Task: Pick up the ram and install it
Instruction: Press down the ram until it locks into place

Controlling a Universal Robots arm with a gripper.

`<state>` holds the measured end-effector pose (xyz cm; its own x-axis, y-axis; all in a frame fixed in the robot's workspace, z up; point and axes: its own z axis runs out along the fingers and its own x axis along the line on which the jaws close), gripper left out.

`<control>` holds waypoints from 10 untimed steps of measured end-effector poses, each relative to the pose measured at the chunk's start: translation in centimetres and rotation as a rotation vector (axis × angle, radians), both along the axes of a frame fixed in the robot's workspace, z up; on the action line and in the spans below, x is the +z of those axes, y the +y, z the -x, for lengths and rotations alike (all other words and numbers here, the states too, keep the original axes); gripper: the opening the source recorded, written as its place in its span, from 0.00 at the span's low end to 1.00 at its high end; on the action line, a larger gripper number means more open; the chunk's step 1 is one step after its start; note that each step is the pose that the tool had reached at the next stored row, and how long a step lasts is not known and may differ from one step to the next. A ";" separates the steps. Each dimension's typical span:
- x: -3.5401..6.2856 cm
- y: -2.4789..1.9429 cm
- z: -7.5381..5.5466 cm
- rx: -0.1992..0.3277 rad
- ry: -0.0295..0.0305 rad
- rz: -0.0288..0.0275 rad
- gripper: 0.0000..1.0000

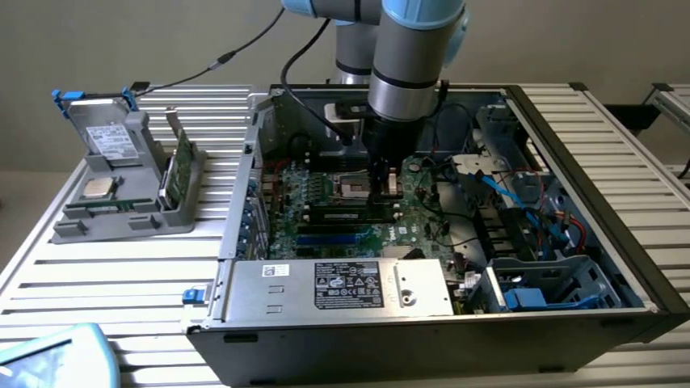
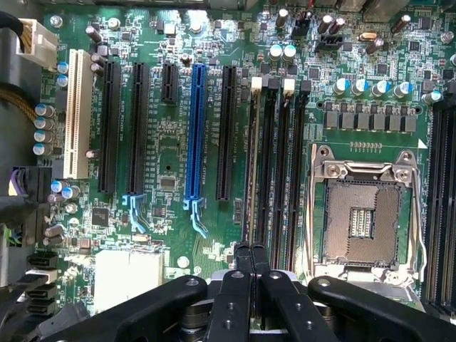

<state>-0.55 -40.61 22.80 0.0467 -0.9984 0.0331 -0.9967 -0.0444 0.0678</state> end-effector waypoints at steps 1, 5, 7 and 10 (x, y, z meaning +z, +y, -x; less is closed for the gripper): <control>0.07 0.00 0.1 0.000 -0.0014 -0.0019 0.10; 0.57 -0.01 0.8 0.000 -0.0075 -0.0076 0.10; 0.85 0.00 1.2 0.000 -0.0111 -0.0101 0.10; 1.16 -0.01 1.7 0.000 -0.0189 -0.0129 0.10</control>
